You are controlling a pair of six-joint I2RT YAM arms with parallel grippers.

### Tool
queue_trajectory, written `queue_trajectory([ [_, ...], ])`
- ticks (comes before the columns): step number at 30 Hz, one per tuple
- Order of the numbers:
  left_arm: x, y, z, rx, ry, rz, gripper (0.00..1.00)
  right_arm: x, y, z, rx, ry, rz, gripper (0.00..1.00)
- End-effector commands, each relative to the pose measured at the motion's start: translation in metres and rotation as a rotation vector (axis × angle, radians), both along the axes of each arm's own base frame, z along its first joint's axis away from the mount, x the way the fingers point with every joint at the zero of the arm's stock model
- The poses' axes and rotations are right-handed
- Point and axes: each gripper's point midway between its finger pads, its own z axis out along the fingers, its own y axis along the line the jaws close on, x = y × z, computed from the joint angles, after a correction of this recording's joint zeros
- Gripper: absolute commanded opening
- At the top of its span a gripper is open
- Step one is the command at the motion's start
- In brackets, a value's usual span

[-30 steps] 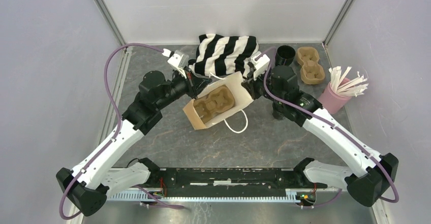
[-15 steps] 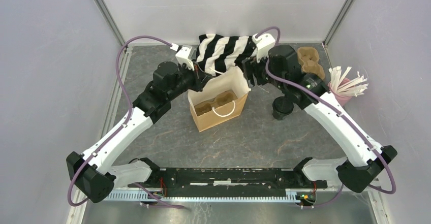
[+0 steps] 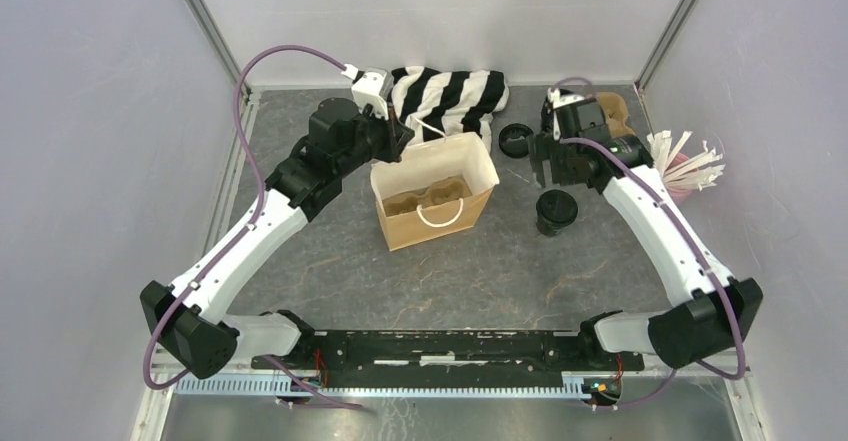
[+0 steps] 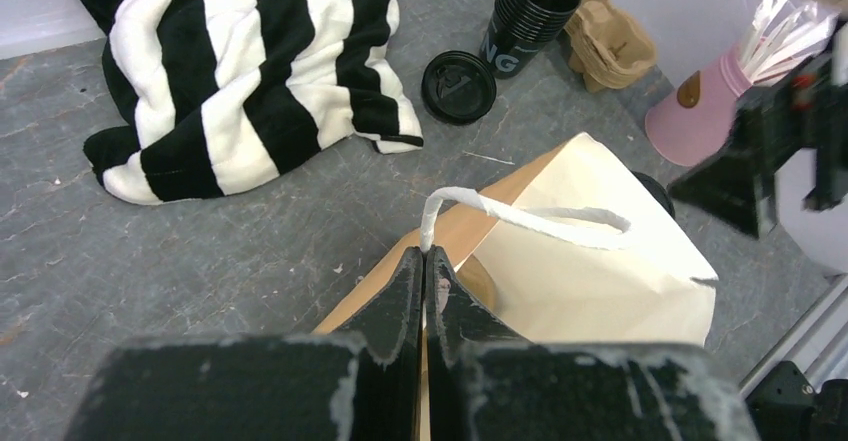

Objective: Pack the takeout coffee

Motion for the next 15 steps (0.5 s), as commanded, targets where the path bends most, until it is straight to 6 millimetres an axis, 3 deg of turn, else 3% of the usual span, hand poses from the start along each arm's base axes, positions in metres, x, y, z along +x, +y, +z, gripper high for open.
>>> queue_trajectory([
  [1, 0.001, 0.000, 0.014, 0.048, -0.043, -0.033, 0.02, -0.035, 0.004, -0.052, 0.038, 0.250, 0.056, 0.98],
  [6, 0.005, -0.005, 0.006, 0.045, -0.013, -0.039, 0.02, -0.037, -0.004, -0.075, 0.030, 0.331, 0.107, 0.98],
  [15, 0.019, -0.012, 0.004, 0.055, 0.015, -0.027, 0.02, -0.025, -0.008, -0.088, -0.012, 0.353, 0.189, 0.98],
])
